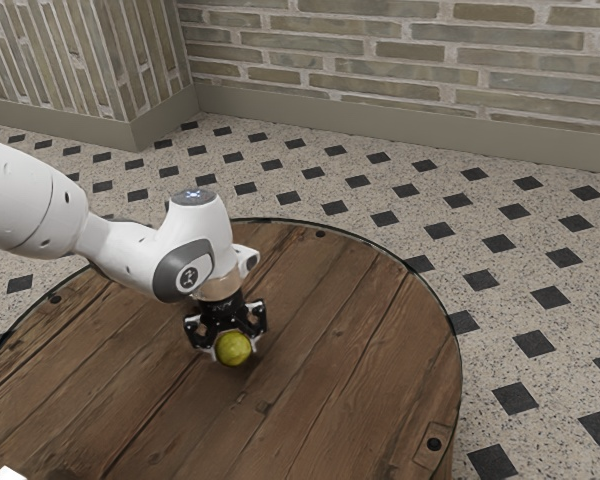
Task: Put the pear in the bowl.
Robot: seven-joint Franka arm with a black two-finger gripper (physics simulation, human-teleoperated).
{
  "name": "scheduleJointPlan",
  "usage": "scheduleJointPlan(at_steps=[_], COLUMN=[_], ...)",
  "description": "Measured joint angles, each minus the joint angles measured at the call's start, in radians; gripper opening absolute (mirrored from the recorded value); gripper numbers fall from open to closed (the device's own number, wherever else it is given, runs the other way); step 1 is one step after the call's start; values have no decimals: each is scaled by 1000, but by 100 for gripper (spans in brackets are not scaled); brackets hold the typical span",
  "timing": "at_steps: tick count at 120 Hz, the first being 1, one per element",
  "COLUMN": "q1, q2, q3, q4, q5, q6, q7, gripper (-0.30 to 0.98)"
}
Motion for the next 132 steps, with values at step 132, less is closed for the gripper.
scheduleJointPlan(at_steps=[132], q1=[191], q2=[65], q3=[9], q4=[378], q5=[117], q6=[-268], q7=[-58], gripper=[3])
